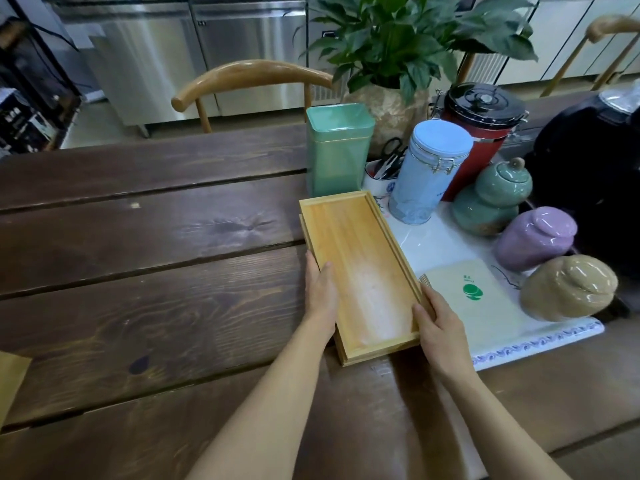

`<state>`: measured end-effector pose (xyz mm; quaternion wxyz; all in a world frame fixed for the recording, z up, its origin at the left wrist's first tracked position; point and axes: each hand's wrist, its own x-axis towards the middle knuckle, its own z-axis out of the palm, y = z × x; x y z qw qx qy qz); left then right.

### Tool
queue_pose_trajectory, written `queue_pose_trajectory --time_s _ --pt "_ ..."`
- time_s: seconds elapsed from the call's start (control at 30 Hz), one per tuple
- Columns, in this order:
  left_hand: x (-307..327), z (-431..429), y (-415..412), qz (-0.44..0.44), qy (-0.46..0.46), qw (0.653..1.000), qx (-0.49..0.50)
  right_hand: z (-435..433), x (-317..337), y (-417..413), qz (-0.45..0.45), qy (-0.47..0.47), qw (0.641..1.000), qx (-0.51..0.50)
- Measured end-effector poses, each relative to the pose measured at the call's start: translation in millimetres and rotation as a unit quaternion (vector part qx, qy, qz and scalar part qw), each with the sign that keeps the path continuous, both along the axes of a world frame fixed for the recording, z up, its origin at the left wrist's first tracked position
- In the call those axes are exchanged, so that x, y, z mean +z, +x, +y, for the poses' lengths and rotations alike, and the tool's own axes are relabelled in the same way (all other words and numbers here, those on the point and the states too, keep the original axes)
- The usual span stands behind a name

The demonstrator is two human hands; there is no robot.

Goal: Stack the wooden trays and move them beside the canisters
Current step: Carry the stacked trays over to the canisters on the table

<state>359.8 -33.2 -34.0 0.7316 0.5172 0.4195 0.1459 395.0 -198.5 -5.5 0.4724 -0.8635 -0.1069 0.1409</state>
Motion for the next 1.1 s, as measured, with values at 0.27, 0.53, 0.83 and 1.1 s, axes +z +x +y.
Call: queue_pose_trajectory --time_s 0.27,0.53,0.83,1.1 --pt "-3 2 3 -0.003 0.0 1.0 0.002 -1 -4 13 0.006 0.004 1.0 0.01" --pt "-6 2 5 -0.003 0.012 1.0 -0.004 -3 -6 9 0.013 0.001 1.0 0.008" --pt "-6 0 3 -0.017 0.023 1.0 -0.002 -4 -5 7 0.016 0.005 1.0 0.009" --pt "-1 -3 3 -0.005 0.027 1.0 0.005 -4 -5 6 0.02 0.013 1.0 0.0"
